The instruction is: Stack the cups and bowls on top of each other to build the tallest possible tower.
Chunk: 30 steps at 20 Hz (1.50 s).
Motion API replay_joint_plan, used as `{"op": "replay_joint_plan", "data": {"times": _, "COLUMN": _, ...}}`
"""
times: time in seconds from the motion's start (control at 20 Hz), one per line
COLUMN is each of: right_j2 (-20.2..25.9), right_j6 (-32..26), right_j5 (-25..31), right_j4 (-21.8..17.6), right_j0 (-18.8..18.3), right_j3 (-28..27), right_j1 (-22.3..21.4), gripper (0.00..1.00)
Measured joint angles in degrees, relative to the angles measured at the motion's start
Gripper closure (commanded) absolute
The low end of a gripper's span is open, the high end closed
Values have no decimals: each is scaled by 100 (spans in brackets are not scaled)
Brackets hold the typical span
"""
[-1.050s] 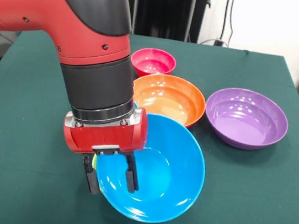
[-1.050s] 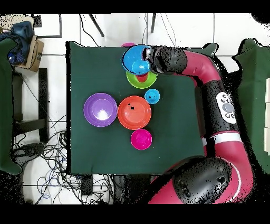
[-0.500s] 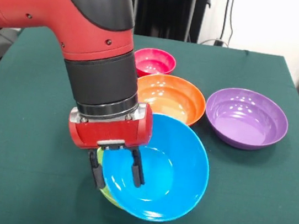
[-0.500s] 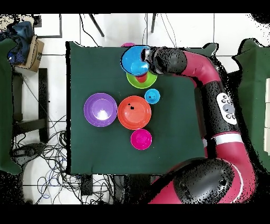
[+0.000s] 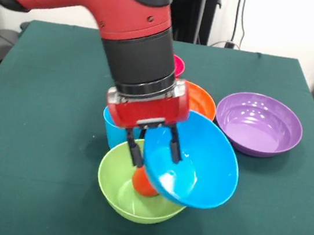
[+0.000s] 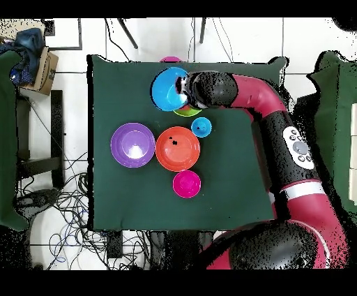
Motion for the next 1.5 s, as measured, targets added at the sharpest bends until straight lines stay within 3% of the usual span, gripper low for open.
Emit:
{"op": "replay_joint_plan", "data": {"times": 0.75, "right_j2": -148, "right_j6": 0, "right_j5": 82, "right_j4": -36, "right_j0": 192, "right_j3": 175, "right_j1": -84, "gripper": 0}}
{"op": "replay_joint_plan", "data": {"times": 1.5, "right_j2": -148, "right_j6": 0, "right_j5": 350, "right_j4": -78, "right_j0": -152, "right_j3": 420, "right_j1": -93, "gripper": 0}}
